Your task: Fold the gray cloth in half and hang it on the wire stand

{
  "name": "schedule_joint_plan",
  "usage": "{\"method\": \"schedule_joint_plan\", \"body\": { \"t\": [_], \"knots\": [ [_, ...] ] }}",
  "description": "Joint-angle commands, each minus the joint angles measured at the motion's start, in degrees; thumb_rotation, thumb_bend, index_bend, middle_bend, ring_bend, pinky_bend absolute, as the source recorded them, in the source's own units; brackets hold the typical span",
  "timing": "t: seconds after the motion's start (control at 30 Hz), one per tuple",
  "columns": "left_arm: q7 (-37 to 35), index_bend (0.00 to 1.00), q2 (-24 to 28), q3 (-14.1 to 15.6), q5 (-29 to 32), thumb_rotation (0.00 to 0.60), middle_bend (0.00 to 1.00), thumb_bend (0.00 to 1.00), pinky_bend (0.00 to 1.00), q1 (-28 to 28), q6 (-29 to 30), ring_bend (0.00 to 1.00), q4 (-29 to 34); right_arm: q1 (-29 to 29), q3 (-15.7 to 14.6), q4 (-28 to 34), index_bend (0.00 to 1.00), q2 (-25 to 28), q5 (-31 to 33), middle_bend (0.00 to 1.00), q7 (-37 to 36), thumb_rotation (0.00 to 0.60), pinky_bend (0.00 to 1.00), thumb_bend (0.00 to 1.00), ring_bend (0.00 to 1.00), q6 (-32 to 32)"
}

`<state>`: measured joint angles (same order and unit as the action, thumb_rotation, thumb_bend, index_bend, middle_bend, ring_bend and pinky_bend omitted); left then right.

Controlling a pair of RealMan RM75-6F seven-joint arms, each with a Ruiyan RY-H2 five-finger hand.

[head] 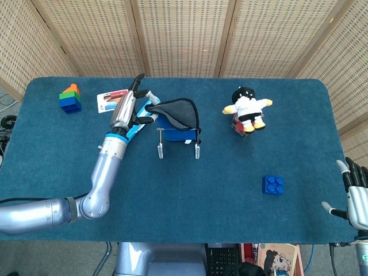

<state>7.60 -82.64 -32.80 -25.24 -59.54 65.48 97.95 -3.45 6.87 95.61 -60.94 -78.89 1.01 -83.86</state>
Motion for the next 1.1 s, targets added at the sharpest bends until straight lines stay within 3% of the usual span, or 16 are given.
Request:
{"method": "schedule_joint_plan", "body": {
  "t": [0.03, 0.3, 0.43, 0.67, 0.73, 0.83, 0.9, 0.97, 1.1],
  "knots": [
    [-0.17, 0.91, 0.64, 1.02, -1.60, 0.600, 0.00, 0.50, 0.20, 1.36, 1.11, 0.04, 2.02, 0.00, -0.07, 0.08, 0.00, -0.03, -0.13, 0.00, 0.11, 0.600, 0.00, 0.00, 0.00, -0.04],
    [0.95, 0.91, 1.27, 3.82, -2.73, 0.600, 0.00, 0.50, 0.20, 3.35, 1.09, 0.04, 4.80, 0.08, -0.13, 0.19, 0.00, 0.05, -0.25, 0.00, 0.02, 0.600, 0.00, 0.00, 0.00, -0.16],
    [2.99, 0.91, 1.97, 6.65, -4.13, 0.600, 0.00, 0.49, 0.19, 4.27, 0.52, 0.03, 6.10, 0.09, -0.15, 0.25, 0.00, 0.11, -0.30, 0.00, -0.02, 0.600, 0.00, 0.00, 0.00, -0.18],
    [5.02, 0.89, -0.37, 9.83, -6.31, 0.600, 0.00, 0.50, 0.17, 4.72, 0.67, 0.01, 4.96, 0.16, -0.24, 0.35, 0.00, 0.18, -0.55, 0.00, -0.01, 0.600, 0.00, 0.00, 0.00, -0.35],
    [5.59, 0.78, -0.82, 10.14, -6.09, 0.600, 0.00, 0.49, 0.13, 4.64, 0.48, 0.00, 4.74, 0.21, -0.21, 0.34, 0.00, 0.20, -0.49, 0.00, -0.06, 0.600, 0.00, 0.00, 0.00, -0.42],
    [7.58, 0.38, -0.03, 11.73, -5.72, 0.600, 0.00, 0.43, 0.07, 4.30, -2.34, 0.00, 5.21, 0.25, -0.16, 0.24, 0.00, 0.23, -0.29, 0.00, -0.22, 0.600, 0.00, 0.00, 0.00, -0.37],
    [8.01, 0.09, 0.18, 12.09, -6.43, 0.600, 0.00, 0.33, 0.06, 4.25, -2.88, 0.00, 5.03, 0.23, -0.14, 0.21, 0.00, 0.23, -0.22, 0.00, -0.28, 0.600, 0.00, 0.00, 0.00, -0.30],
    [8.13, 0.00, 0.12, 12.48, -7.76, 0.600, 0.00, 0.24, 0.05, 4.35, -2.96, 0.00, 4.75, 0.22, -0.12, 0.20, 0.00, 0.23, -0.16, 0.00, -0.25, 0.600, 0.00, 0.00, 0.00, -0.29],
    [6.79, 0.00, -0.19, 13.50, -13.48, 0.600, 0.00, 0.14, 0.03, 5.11, -3.27, 0.00, 3.62, 0.19, -0.11, 0.25, 0.00, 0.23, -0.10, 0.00, -0.20, 0.600, 0.00, 0.00, 0.00, -0.19]
  ]
}}
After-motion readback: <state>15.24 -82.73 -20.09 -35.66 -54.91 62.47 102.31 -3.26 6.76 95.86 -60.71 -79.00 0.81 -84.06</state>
